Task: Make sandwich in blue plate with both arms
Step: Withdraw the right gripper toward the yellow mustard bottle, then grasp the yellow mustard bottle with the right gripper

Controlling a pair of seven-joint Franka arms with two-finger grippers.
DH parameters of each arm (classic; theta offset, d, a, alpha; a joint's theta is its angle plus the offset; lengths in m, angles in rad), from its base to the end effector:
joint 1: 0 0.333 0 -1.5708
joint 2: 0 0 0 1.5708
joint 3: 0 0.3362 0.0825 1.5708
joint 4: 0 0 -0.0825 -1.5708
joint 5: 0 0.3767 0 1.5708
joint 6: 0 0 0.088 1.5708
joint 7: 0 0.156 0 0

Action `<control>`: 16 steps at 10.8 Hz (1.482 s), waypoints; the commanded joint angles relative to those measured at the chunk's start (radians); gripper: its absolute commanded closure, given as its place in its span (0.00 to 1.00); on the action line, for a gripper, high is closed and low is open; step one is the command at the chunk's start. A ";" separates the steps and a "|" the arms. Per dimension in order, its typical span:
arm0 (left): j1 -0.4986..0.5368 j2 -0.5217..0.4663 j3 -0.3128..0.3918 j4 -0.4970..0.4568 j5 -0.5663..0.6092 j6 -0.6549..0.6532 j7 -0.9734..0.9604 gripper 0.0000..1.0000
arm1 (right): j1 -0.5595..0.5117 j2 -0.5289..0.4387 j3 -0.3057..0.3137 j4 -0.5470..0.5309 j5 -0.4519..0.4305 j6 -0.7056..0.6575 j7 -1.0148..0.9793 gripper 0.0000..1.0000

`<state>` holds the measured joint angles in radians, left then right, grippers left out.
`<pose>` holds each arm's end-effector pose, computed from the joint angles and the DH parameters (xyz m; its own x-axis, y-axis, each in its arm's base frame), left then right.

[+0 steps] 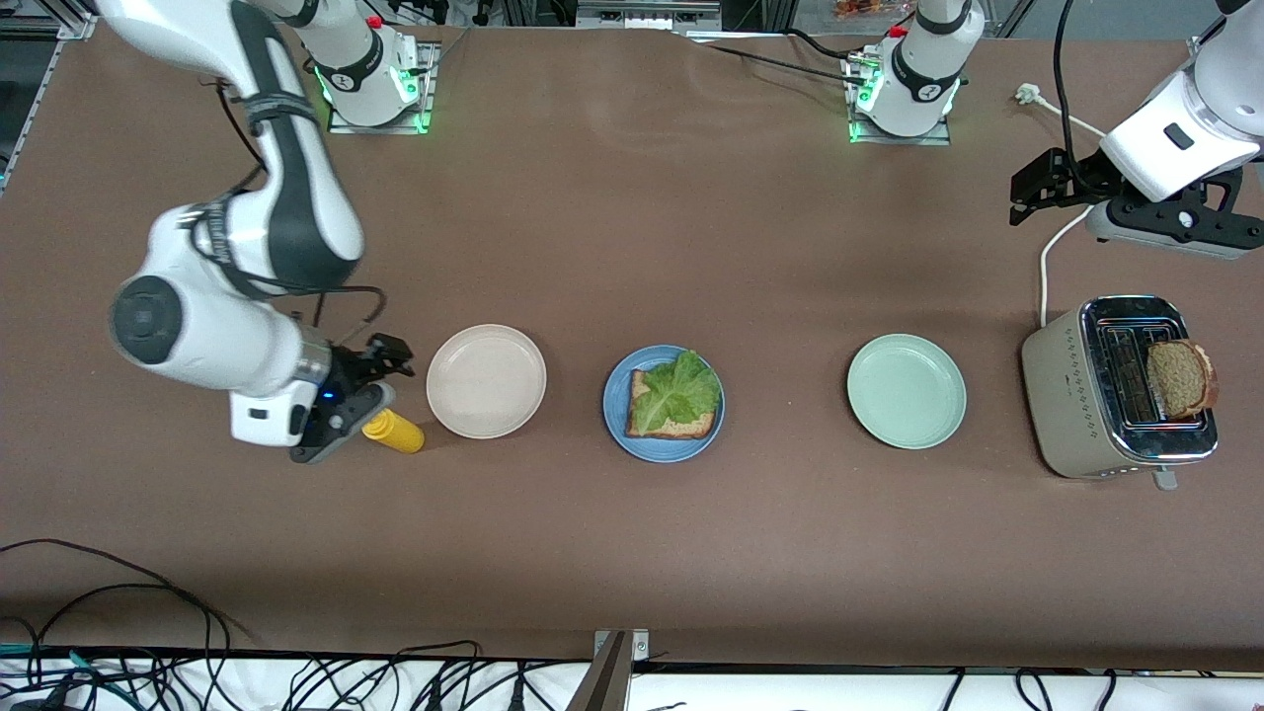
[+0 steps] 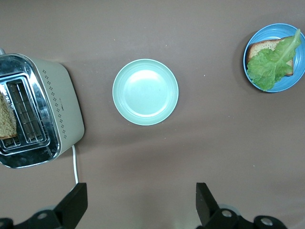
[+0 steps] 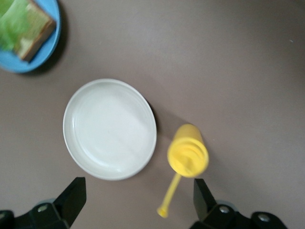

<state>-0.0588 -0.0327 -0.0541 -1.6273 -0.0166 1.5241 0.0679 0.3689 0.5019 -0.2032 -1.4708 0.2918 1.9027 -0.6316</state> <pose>0.5231 -0.0624 0.5834 0.9812 -0.1801 -0.0693 -0.1792 -0.9836 0.0196 0.6721 0.1673 0.3620 0.7568 0.6518 0.0492 0.6489 -0.7401 -0.1765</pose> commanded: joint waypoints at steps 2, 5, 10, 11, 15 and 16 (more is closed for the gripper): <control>0.004 0.004 0.000 0.017 -0.022 -0.015 0.000 0.00 | -0.191 -0.052 0.024 -0.120 0.196 -0.043 -0.512 0.00; 0.002 0.004 0.002 0.017 -0.029 -0.015 -0.002 0.00 | -0.283 -0.001 0.024 -0.134 0.373 -0.043 -0.820 0.00; 0.007 0.016 0.000 0.020 -0.036 -0.013 -0.002 0.00 | -0.375 0.145 0.019 -0.129 0.668 -0.096 -1.206 0.00; 0.005 0.020 0.000 0.029 -0.036 -0.013 -0.002 0.00 | -0.380 0.159 0.019 -0.129 0.675 -0.093 -1.209 0.00; 0.004 0.034 0.000 0.032 -0.036 -0.012 0.000 0.00 | -0.372 0.274 0.019 -0.131 0.854 -0.086 -1.376 0.00; 0.005 0.036 0.000 0.032 -0.036 -0.010 0.001 0.00 | -0.370 0.293 0.019 -0.129 0.881 -0.083 -1.422 0.00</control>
<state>-0.0572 -0.0185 -0.0541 -1.6258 -0.0286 1.5245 0.0679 0.0030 0.7414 -0.1896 -1.6094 1.1069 1.8240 -1.9687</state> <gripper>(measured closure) 0.000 0.000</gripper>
